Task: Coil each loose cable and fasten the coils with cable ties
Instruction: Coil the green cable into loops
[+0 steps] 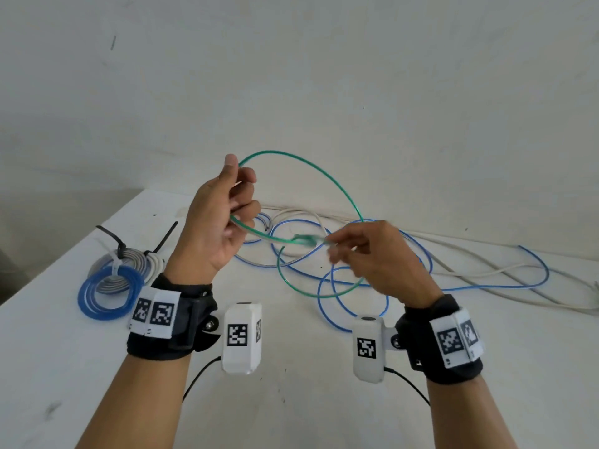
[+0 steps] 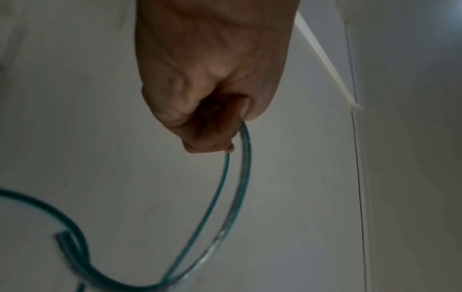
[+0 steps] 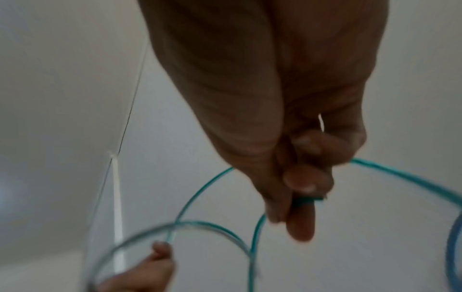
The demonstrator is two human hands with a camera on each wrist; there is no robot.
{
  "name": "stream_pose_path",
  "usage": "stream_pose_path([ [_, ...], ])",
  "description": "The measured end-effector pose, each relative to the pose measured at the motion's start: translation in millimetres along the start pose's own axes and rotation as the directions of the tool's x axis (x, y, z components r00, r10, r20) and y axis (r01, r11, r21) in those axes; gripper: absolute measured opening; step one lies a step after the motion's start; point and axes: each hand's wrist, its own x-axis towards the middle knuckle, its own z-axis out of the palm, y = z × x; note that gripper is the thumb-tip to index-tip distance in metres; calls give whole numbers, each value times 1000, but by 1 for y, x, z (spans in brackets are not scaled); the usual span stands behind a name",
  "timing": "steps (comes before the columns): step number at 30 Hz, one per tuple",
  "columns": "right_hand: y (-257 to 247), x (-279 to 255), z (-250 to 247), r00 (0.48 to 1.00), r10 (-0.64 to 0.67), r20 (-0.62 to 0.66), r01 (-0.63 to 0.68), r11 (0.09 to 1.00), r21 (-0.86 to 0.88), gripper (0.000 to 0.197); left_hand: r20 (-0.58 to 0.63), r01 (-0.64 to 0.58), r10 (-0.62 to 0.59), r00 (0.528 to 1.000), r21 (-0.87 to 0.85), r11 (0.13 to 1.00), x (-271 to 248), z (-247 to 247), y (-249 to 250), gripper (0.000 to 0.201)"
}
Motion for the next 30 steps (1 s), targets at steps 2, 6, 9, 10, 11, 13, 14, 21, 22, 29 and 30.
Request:
stream_pose_path([
  [2, 9, 3, -7, 972, 12, -235, -44, 990, -131, 10, 34, 54, -50, 998, -144, 988, 1, -3, 6, 41],
  [6, 9, -2, -15, 977, 111, -184, -157, 954, -256, 37, -9, 15, -16, 1000, -102, 995, 2, -2, 7, 40],
  [9, -5, -4, -16, 992, 94, -82, -88, 993, 80, 24, -19, -19, 19, 1000, 9, 1000, 0, 3, 0, 42],
  [10, -11, -6, -15, 993, 113, -29, -103, 969, 225, 26, -10, -25, 25, 1000, 41, 999, 0, 5, -3, 42],
  [11, -17, -8, -12, 991, 132, 22, -132, 937, 324, 32, 1, -31, 31, 1000, 71, 997, -1, 8, -5, 42],
  [13, -25, -8, -2, 988, 142, 67, -157, 908, 389, 37, 28, -51, 48, 998, 136, 989, -3, 12, -8, 42],
  [14, -26, -8, 4, 989, 135, 67, -150, 895, 420, 35, 44, -63, 56, 997, 167, 984, -4, 14, -10, 43],
  [21, -31, -12, 3, 988, -107, 108, 31, 836, 548, 45, -119, -12, 49, 992, 295, 955, 3, 11, -30, 25],
  [22, -34, -15, 0, 981, -151, 121, 64, 843, 533, 46, -180, 39, 7, 984, 249, 968, 6, 8, -32, 23],
  [29, -44, -18, -13, 963, -94, -254, 235, 755, 613, 45, 8, 231, -239, 971, 220, 948, 2, 5, -28, 15],
  [30, -44, -17, -11, 952, -78, -295, 254, 741, 622, 47, 60, 252, -267, 962, 189, 949, -2, 9, -26, 16],
])
